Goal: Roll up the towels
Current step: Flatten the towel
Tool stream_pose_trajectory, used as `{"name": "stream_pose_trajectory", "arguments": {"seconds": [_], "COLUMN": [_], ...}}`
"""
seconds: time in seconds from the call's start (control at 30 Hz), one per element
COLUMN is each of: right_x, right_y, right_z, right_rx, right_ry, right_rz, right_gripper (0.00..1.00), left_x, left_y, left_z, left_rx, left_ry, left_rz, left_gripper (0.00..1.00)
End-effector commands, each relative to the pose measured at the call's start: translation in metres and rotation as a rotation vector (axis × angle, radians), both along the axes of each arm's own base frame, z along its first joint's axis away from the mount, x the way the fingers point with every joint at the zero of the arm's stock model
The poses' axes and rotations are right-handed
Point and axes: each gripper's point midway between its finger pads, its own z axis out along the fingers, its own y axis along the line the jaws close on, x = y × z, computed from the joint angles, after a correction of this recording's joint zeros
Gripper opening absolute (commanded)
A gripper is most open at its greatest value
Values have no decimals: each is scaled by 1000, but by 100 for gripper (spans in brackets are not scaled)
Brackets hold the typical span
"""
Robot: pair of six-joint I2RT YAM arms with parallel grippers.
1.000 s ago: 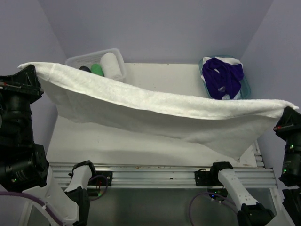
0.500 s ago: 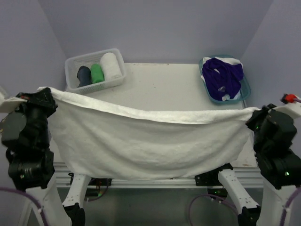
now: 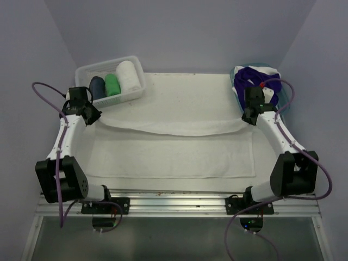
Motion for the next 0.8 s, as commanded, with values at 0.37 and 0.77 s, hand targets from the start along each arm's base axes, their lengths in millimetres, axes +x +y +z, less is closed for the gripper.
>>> {"name": "stream_pose_trajectory", "arguments": {"seconds": [0.37, 0.77], "right_x": [78, 37], "right_y": [-9, -33], "right_z": [18, 26], "right_rx": [8, 112], "right_ry": [-110, -131], "right_rz": [-31, -94], "right_gripper": [0, 0], "left_x": [57, 29], "left_y": [11, 33], "left_z": [-2, 24], "left_rx": [-37, -93], "left_ry": [-44, -82], "left_rz": [-31, -26], "left_gripper": [0, 0]}}
